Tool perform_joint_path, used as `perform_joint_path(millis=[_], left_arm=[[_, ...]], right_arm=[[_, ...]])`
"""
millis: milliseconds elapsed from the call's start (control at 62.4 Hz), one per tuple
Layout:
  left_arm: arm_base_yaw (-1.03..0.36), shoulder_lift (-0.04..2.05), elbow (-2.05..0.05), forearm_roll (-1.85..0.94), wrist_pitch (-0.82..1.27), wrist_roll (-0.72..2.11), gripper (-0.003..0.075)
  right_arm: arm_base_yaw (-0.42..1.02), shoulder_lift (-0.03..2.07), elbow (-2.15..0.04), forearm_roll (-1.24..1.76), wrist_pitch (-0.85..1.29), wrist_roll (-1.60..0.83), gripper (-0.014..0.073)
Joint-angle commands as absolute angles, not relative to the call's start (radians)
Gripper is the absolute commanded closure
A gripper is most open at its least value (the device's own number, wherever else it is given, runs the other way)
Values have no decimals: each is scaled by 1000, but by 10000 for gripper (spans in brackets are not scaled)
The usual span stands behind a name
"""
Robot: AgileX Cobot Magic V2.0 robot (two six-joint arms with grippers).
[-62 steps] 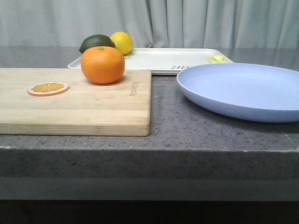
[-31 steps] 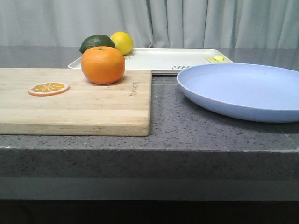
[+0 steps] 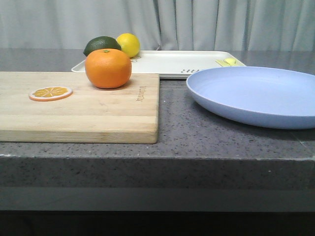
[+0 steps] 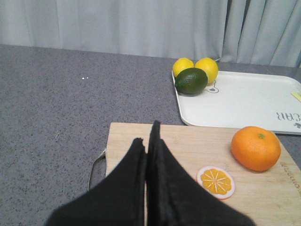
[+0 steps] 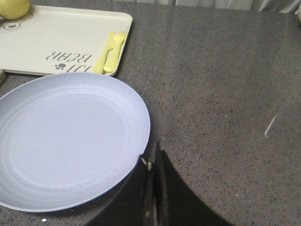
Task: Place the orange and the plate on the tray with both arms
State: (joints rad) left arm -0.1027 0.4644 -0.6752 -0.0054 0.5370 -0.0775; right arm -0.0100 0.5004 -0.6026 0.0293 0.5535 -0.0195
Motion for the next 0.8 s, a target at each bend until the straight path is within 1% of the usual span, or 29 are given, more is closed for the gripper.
perform_joint_path(millis=[0, 128, 176, 208, 272, 336, 369, 385, 417, 433, 497, 561, 625, 673, 785], left_arm=[[-103, 500, -700, -12, 461, -82, 740], [-103, 534, -700, -12, 461, -82, 740], [-103, 542, -700, -12, 461, -82, 739], [-103, 550, -700, -12, 461, -82, 738], [-103, 561, -700, -12, 461, -82, 715], [-103, 573, -700, -12, 456, -80, 638], [-103, 579, -700, -6, 446, -80, 582], [-103, 581, -700, 0, 439, -80, 546], [-103, 586, -700, 0, 428, -80, 492], [-103, 590, -700, 0, 422, -80, 449], [-110, 602, -700, 0, 407, -80, 321], [-135, 620, -700, 0, 405, -80, 210], [-179, 648, -707, 0, 403, -80, 134], [-215, 672, -714, 0, 396, -78, 112], [-302, 744, -742, 14, 371, -78, 111]], right_arm=[[-9, 542, -639, 11, 488, -19, 660], [-9, 583, -639, 11, 495, -19, 659], [-9, 594, -639, 11, 495, -19, 641], [-9, 598, -639, 11, 495, -19, 606], [-9, 610, -639, 11, 495, -20, 491], [-9, 618, -639, 11, 491, -20, 333], [-9, 618, -639, 11, 487, -20, 267], [-9, 618, -637, 11, 485, -20, 219], [-9, 618, -637, 11, 481, -20, 160], [-9, 618, -635, 11, 477, -20, 121], [-9, 618, -632, 11, 468, -20, 37], [-9, 618, -631, 11, 468, -20, 0], [-9, 618, -631, 11, 468, -20, -1], [-9, 618, -631, 11, 468, -20, -1], [-9, 618, -631, 11, 468, -20, -1]])
